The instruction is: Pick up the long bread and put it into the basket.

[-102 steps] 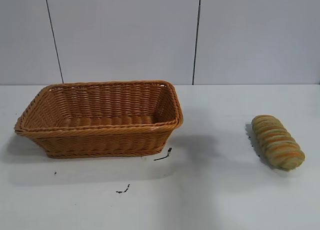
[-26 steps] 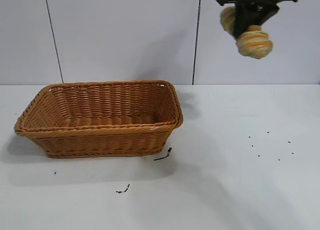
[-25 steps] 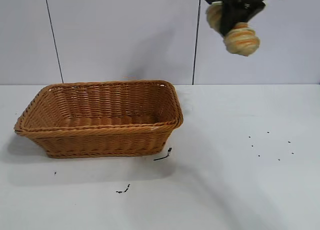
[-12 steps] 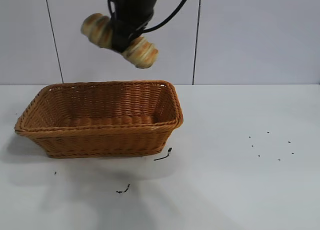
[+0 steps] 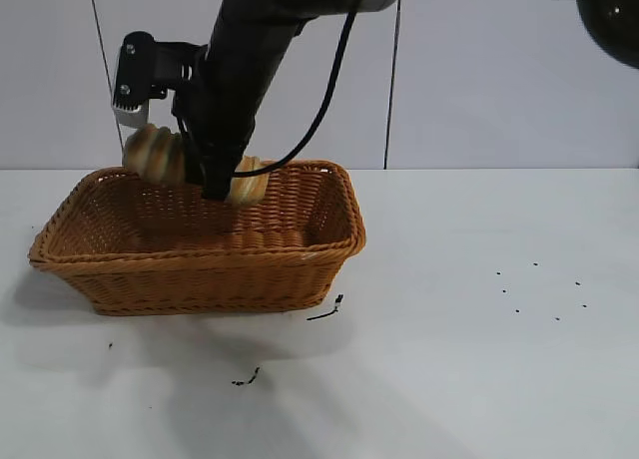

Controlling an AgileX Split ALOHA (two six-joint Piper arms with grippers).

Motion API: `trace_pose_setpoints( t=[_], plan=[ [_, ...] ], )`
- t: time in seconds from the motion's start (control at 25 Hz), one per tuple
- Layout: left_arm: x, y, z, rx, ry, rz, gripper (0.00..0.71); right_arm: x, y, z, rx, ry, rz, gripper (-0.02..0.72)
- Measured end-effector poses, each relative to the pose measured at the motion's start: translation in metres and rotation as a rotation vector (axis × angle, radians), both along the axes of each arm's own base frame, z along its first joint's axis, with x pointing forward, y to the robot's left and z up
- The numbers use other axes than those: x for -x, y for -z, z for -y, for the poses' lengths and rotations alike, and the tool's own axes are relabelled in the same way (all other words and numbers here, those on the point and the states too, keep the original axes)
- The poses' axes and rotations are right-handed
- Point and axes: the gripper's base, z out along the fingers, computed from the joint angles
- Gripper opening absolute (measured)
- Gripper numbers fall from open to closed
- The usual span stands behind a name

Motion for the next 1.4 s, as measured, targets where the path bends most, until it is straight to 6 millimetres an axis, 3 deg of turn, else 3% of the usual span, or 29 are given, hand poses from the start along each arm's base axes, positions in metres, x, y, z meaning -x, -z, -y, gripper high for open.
trace_pose_setpoints(
  t=[0.12,0.36,0.44,0.68,0.8,0.88,1.0,1.08,1.32,1.4],
  plan=[
    [0.000,0.000,0.000,0.000,0.000,0.000,0.696,0.001,0.001,-0.002,-0.025,0.007,-0.019,0.168],
    [0.000,0.000,0.000,0.000,0.000,0.000,0.696,0.002,0.001,-0.004,-0.056,0.016,-0.041,0.496],
    [0.000,0.000,0.000,0.000,0.000,0.000,0.696,0.002,0.000,-0.004,-0.063,0.018,-0.033,0.557],
    [0.000,0.000,0.000,0.000,0.000,0.000,0.696,0.002,-0.016,-0.004,-0.093,0.025,-0.004,0.588],
    [0.000,0.000,0.000,0.000,0.000,0.000,0.696,0.003,-0.045,-0.002,-0.169,0.094,-0.006,0.588],
    [0.000,0.000,0.000,0.000,0.000,0.000,0.696,0.003,-0.070,0.004,-0.295,0.242,-0.068,0.588],
    [0.000,0.000,0.000,0.000,0.000,0.000,0.696,0.001,-0.109,0.023,-0.501,0.527,-0.187,0.588],
    [0.000,0.000,0.000,0.000,0.000,0.000,0.696,-0.002,-0.122,0.039,-0.564,0.702,-0.262,0.588],
    [0.000,0.000,0.000,0.000,0.000,0.000,0.696,-0.019,-0.127,0.092,-0.559,1.031,-0.333,0.588],
    [0.000,0.000,0.000,0.000,0.000,0.000,0.696,-0.030,-0.124,0.119,-0.520,1.105,-0.314,0.588]
  ],
)
